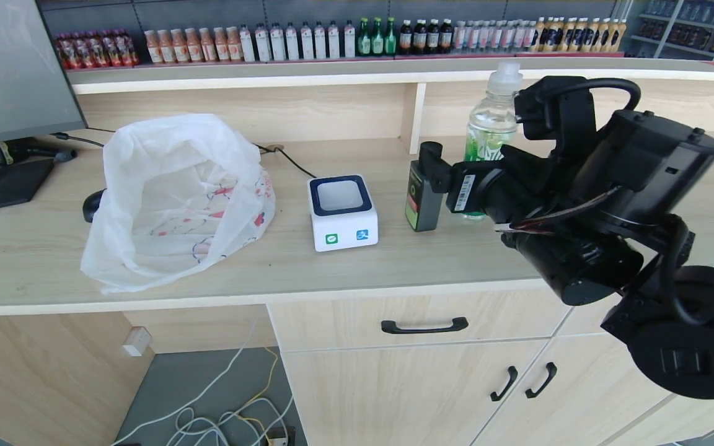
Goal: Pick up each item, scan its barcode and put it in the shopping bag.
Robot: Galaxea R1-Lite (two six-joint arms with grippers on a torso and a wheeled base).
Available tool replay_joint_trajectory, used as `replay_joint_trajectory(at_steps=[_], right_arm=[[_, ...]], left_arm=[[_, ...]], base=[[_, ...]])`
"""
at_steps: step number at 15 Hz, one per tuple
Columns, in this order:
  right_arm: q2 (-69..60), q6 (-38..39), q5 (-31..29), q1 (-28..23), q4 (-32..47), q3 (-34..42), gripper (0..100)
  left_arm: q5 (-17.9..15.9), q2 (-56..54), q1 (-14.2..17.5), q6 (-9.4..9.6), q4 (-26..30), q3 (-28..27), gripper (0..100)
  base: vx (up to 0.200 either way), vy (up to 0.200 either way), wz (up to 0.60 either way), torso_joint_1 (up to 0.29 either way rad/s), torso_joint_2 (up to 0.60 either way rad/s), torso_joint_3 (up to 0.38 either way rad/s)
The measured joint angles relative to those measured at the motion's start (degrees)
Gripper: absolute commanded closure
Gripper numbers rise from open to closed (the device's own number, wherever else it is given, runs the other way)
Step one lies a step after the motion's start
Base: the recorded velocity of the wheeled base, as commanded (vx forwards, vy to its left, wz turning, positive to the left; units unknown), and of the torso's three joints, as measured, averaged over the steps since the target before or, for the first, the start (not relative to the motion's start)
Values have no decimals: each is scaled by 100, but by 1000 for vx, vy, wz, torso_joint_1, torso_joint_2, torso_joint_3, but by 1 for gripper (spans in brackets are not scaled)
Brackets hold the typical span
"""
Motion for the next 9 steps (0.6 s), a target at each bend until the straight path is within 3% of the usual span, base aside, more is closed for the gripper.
replay_joint_trajectory(at_steps=[9], right_arm=[[581, 0, 336, -247, -191, -166, 0]], left_arm=[[0, 0, 0, -2, -5, 0, 0]], base=[[0, 0, 0, 0, 0, 0]])
